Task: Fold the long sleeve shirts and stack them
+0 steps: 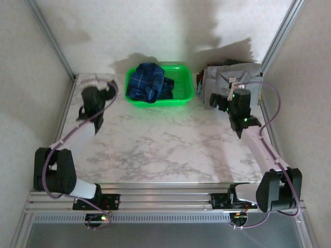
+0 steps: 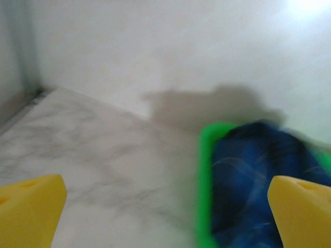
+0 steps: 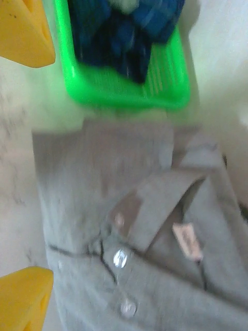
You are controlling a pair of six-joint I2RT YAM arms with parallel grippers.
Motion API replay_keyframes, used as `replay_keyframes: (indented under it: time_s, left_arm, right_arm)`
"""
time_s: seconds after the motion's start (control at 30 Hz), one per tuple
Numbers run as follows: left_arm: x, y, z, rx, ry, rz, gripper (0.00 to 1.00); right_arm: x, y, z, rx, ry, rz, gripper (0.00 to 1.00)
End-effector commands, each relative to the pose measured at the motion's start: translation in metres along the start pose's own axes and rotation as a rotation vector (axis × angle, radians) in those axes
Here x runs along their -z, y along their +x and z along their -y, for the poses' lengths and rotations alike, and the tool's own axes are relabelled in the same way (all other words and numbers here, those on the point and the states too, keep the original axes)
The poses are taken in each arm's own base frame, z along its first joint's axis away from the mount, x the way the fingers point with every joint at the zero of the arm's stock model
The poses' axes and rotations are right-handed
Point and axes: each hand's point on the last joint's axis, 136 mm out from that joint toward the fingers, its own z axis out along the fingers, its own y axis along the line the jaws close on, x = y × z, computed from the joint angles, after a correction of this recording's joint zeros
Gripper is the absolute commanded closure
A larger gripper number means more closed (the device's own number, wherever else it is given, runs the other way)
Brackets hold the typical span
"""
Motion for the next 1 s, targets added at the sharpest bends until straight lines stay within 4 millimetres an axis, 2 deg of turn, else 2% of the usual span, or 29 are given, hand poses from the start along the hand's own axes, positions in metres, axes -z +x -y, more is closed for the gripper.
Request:
replay_keyframes:
  time_s: [0.0, 0.03, 0.07, 0.2, 0.3, 0.37, 0.47, 0.6, 0.7, 0.83, 0.97]
  left_arm:
    - [-0.002, 0.115, 0.000, 0.138, -0.100, -0.527, 0.01]
    - [-0.010, 0.127, 0.000, 0.159, -0.114, -0.582, 0.01]
    - [-0.020, 0.128, 0.000, 0.174, -0.138, -0.605, 0.03]
    - [-0.064, 0.108, 0.008, 0.221, -0.140, -0.605, 0.06]
    - [-0.097, 0.107, 0.001, 0.230, -0.153, -0.623, 0.12]
    - [-0.114, 0.115, -0.001, 0.251, -0.129, -0.656, 0.18]
    - [-0.138, 0.125, -0.001, 0.258, -0.102, -0.683, 0.23]
    - [-0.163, 0.137, -0.003, 0.297, -0.048, -0.695, 0.32]
    - [-0.180, 0.145, 0.000, 0.317, -0.008, -0.710, 0.39]
    - [-0.192, 0.155, 0.011, 0.333, 0.057, -0.730, 0.44]
    - [-0.195, 0.171, 0.000, 0.337, 0.017, -0.755, 0.56]
  right_arm:
    - [0.009, 0.076, -0.029, -0.163, -0.080, -0.462, 0.01]
    - [0.009, 0.073, -0.044, -0.171, -0.115, -0.504, 0.02]
    - [0.009, 0.068, -0.062, -0.160, -0.162, -0.532, 0.02]
    - [0.005, 0.055, -0.130, -0.108, -0.325, -0.579, 0.02]
    - [-0.001, 0.058, -0.166, -0.106, -0.377, -0.619, 0.05]
    - [-0.004, 0.063, -0.186, -0.094, -0.388, -0.641, 0.05]
    - [-0.011, 0.073, -0.207, -0.079, -0.385, -0.667, 0.05]
    - [-0.021, 0.085, -0.225, -0.075, -0.371, -0.715, 0.07]
    - [-0.030, 0.085, -0.238, -0.038, -0.344, -0.724, 0.07]
    - [-0.054, 0.082, -0.249, -0.046, -0.311, -0.716, 0.07]
    - [-0.082, 0.077, -0.256, -0.055, -0.276, -0.682, 0.06]
